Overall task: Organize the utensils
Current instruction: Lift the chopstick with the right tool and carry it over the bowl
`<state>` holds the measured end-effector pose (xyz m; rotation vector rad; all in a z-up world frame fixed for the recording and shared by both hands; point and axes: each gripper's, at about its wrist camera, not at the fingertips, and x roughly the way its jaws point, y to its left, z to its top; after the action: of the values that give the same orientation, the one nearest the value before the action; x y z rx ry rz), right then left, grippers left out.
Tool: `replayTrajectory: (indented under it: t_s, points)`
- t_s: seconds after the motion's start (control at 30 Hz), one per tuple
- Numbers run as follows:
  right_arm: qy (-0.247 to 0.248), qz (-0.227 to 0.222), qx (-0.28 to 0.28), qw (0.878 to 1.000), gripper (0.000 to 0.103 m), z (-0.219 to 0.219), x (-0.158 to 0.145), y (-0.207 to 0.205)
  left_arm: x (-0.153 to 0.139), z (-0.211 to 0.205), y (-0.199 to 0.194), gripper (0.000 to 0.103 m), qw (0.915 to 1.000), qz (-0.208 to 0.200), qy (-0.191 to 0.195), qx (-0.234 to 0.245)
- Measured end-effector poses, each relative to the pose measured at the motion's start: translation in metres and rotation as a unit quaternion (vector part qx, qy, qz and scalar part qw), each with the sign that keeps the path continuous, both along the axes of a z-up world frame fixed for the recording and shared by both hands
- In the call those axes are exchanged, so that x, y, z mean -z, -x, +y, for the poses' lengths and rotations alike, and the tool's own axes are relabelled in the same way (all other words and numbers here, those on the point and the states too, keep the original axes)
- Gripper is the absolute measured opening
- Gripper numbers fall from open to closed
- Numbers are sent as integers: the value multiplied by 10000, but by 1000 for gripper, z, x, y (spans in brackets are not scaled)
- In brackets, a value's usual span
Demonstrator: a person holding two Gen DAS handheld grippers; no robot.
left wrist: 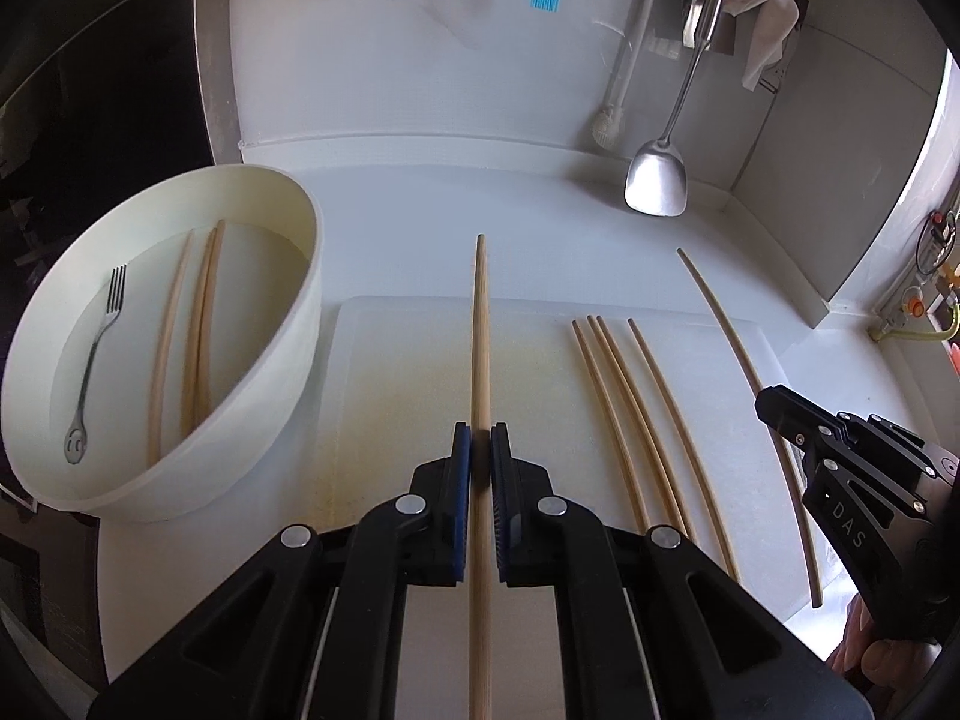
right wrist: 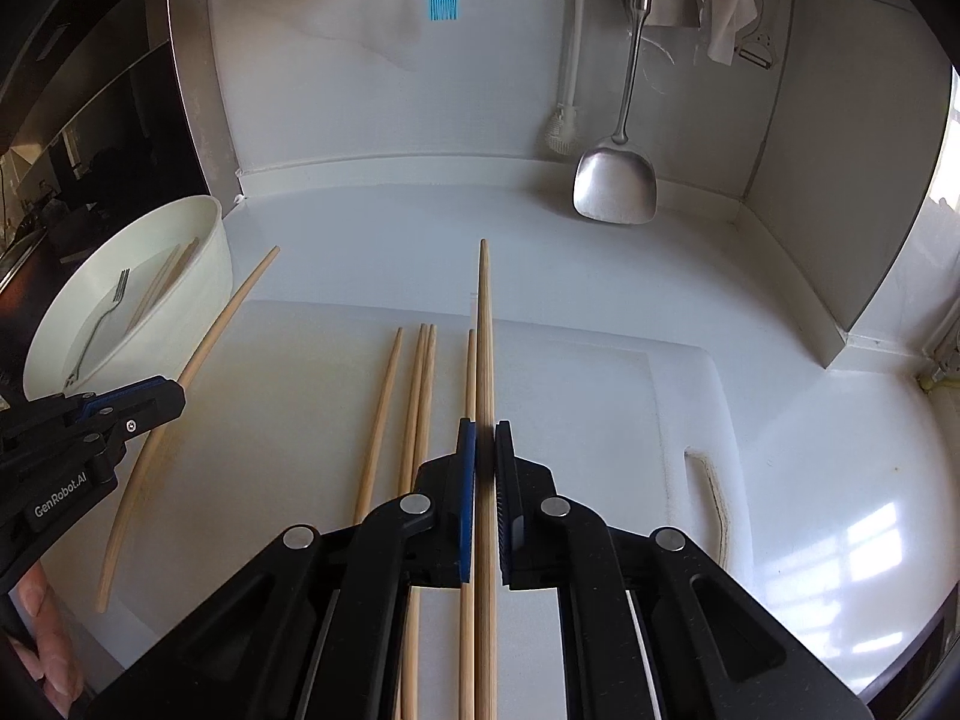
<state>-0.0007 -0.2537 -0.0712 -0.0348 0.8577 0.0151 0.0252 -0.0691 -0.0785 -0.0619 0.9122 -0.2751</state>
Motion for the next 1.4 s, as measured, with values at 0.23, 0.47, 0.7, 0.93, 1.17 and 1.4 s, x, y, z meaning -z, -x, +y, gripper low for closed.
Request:
replayTrajectory:
  t_s: [0.23, 0.47, 0.7, 0.93, 1.17, 1.4]
  points:
    - [-146, -248, -402, 9988, 6, 27, -32, -4, -35, 29, 5, 7, 9991, -236, 8, -353]
    - [-330, -356, -1325, 9900, 6, 72, -49, -25, -56, 68, 8, 7, 9928, -351, -47, -1144]
    - [-551, -407, -1933, 9787, 6, 130, -63, -49, -65, 129, 6, 7, 9820, -287, -138, -1862]
    - [-709, -408, -1829, 9797, 6, 195, -64, -76, -63, 194, -30, 7, 9826, -309, -201, -1819]
    - [-844, -101, -1459, 9857, 6, 249, -50, -108, -49, 237, -76, 7, 9895, -99, -137, -1433]
    - [-1010, 399, -1235, 9864, 6, 276, -26, -133, -26, 251, -101, 7, 9923, 248, -126, -1207]
